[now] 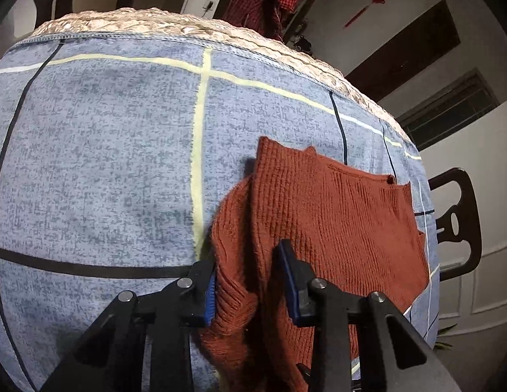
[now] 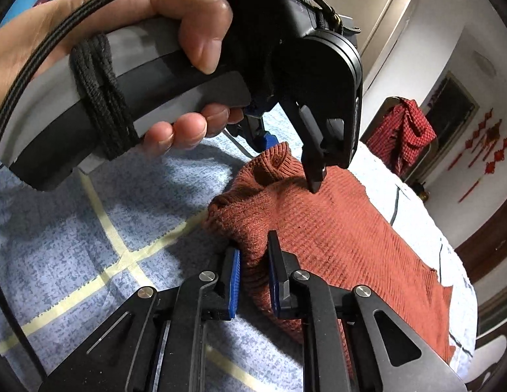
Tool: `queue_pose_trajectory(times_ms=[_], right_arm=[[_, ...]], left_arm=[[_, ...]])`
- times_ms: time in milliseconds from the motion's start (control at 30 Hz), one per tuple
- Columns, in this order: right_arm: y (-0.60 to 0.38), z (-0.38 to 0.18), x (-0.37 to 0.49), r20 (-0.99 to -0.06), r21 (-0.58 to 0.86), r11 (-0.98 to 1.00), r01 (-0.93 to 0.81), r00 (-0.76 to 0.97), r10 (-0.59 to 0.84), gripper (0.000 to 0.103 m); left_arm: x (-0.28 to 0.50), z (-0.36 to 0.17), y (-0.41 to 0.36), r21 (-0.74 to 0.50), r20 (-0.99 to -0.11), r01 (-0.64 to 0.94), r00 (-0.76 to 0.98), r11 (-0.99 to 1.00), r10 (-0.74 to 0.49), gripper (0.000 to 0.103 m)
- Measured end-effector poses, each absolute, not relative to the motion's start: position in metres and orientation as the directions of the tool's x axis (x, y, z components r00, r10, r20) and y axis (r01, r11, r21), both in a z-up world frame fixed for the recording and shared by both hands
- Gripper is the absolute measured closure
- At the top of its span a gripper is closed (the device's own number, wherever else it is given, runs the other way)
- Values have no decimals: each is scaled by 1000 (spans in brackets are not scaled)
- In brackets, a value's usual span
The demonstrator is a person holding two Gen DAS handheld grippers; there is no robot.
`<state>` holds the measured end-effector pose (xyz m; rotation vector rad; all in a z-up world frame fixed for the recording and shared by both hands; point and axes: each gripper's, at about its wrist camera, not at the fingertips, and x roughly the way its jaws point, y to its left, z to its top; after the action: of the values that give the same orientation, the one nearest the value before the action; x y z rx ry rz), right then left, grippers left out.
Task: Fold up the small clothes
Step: 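Close both tools on the side edge of the folded sweater, then lift the side edge with both tools and fold it over the sweater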
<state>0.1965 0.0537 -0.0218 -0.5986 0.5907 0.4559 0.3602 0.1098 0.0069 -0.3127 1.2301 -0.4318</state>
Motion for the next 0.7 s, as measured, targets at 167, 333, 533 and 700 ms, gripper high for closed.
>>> queue_pose_trajectory(times_ms=[167, 333, 533, 700], right_arm=[[50, -19, 197, -629, -377, 744, -552, 742, 232, 90], [47, -16, 198, -628, -365, 752, -549, 742, 237, 92], [38, -9, 198, -618, -326, 777, -539, 743, 256, 94], [24, 2, 197, -608, -293, 798, -526, 747, 270, 95]], left_arm=[[359, 10, 99, -415, -852, 175, 269, 893, -448, 87], [359, 15, 93, -374, -867, 172, 283, 911, -409, 90], [359, 23, 94, -401, -854, 174, 285, 900, -435, 91], [358, 36, 89, -439, -832, 174, 291, 881, -472, 91]])
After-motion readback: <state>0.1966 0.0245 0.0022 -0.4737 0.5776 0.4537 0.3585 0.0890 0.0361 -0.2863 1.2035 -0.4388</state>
